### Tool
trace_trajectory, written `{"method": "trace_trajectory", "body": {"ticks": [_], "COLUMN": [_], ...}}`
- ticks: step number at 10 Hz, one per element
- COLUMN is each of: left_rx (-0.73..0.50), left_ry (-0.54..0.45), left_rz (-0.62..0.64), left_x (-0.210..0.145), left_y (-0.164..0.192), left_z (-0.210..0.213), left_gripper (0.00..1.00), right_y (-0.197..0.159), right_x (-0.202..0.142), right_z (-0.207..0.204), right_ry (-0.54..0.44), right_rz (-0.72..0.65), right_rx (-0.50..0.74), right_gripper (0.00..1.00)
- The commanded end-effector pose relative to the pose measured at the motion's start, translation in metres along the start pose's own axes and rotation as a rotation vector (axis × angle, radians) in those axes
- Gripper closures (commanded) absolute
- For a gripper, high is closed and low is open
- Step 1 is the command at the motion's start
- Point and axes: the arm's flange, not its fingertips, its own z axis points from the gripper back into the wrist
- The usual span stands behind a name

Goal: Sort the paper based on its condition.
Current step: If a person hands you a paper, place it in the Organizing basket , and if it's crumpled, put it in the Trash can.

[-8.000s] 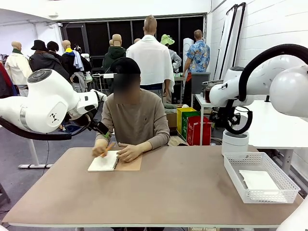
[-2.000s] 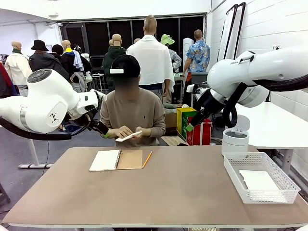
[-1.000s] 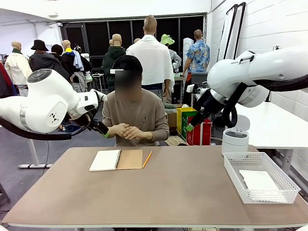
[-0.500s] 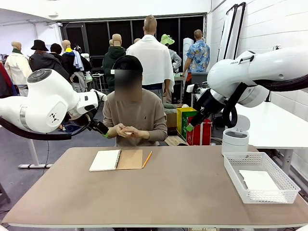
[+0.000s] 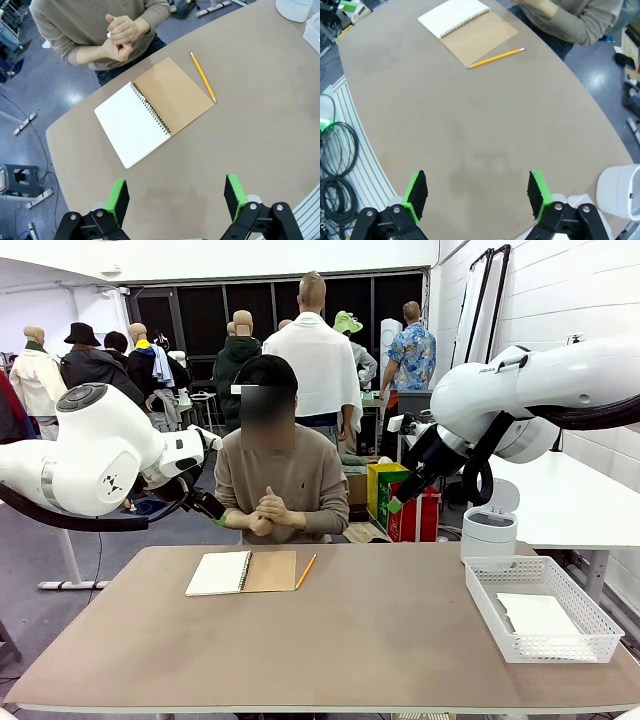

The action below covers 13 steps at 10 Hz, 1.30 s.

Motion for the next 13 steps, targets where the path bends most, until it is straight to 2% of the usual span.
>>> {"method": "trace_trajectory", "body": {"ticks": [1,13], "left_rx": [0.000,0.000], "left_ry": [0.000,0.000], "left_rz": [-0.003,-0.003], "left_x": [-0.0005,-0.0005], "left_y": [0.0007,0.0007], "left_z": [-0.0001,-0.0001], "left_gripper": [0.00,0.00], "right_y": [0.0013,0.0013], "right_x": [-0.0004,-0.0004], "right_z": [-0.0007,-0.0007], "right_ry": [0.003,0.003], "right_rz": [0.000,0.000], "right_rx": [0.006,0.006], "right_gripper": [0.00,0.00]}}
